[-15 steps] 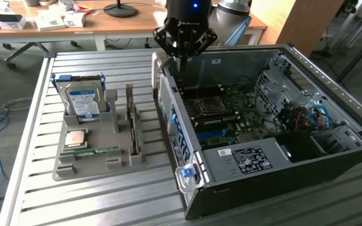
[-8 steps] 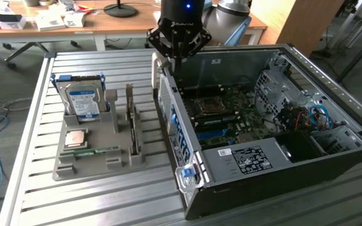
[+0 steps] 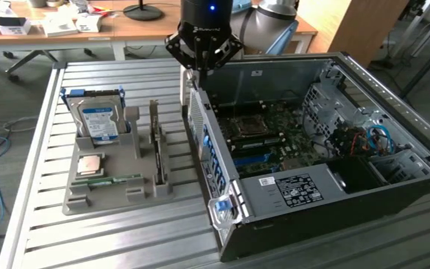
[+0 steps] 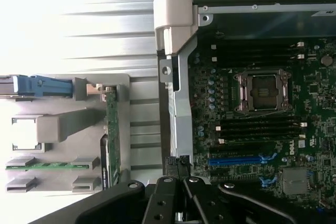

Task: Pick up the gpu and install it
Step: 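Reach for the gpu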

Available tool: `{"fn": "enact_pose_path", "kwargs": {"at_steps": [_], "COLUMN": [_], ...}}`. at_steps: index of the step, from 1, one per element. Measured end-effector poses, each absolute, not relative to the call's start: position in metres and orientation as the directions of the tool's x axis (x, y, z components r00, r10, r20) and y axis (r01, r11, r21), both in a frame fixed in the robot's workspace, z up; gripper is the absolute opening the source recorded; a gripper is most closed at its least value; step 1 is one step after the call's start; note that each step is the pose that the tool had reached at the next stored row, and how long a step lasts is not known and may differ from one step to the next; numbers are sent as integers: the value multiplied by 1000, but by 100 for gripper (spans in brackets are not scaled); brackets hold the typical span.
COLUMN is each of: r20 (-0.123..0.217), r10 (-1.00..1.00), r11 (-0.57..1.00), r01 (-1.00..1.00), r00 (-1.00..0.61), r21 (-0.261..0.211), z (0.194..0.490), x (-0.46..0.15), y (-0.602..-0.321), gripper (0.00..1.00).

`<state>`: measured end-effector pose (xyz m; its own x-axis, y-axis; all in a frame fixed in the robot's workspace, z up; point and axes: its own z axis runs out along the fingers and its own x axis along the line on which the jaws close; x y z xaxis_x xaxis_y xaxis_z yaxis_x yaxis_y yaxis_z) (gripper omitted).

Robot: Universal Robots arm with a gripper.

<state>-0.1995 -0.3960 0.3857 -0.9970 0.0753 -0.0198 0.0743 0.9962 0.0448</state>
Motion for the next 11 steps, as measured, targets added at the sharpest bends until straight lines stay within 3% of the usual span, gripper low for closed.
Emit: {"fn": "enact_pose_path", "kwargs": {"at_steps": [11], "r20": [-19], "r10": [75], "r11": [996], "r01": [74], "r00": [-997], "r21": [45], "z": [384], "x": [-220], "y": [-395], "gripper": [11]}}
